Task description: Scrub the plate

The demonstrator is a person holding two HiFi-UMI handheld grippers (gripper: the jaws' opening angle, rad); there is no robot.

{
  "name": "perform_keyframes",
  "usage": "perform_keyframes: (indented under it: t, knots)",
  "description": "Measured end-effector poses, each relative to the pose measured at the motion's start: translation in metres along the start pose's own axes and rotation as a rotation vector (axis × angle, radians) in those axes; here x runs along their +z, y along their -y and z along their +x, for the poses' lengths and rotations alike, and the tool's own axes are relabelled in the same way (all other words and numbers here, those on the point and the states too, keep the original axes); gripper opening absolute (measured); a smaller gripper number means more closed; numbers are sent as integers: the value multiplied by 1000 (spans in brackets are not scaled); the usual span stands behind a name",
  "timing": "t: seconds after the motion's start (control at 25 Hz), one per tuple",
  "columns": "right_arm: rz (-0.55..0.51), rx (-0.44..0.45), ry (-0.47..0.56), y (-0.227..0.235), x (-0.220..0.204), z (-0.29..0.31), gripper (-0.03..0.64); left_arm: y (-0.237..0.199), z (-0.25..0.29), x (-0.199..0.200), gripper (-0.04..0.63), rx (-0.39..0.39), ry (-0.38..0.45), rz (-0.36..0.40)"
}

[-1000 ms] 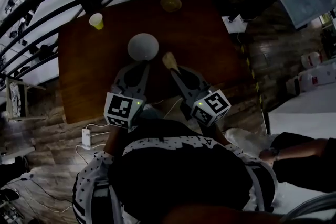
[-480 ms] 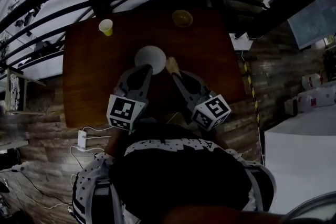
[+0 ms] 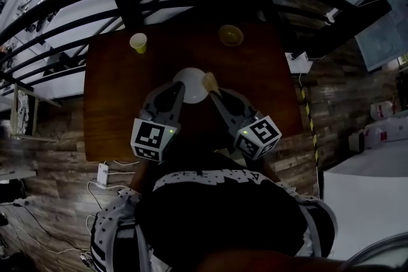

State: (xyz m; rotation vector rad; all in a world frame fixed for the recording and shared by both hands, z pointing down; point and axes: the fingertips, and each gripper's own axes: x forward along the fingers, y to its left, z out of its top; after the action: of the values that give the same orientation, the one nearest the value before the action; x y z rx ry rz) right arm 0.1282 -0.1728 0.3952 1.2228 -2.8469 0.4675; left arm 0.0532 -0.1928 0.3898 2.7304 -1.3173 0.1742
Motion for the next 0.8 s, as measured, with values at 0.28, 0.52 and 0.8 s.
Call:
perform_keyframes:
  t: [0.28, 0.52, 0.8]
  knots:
    - [-5, 24, -8, 4, 1, 25, 51, -17, 6, -2, 14, 6, 1, 2]
    - [-45, 50, -50, 7, 2, 42, 50, -31, 9, -5, 14, 43, 11, -8]
    - [-96, 97, -107, 3, -2, 58, 49, -38, 4, -12, 14, 99, 25, -29]
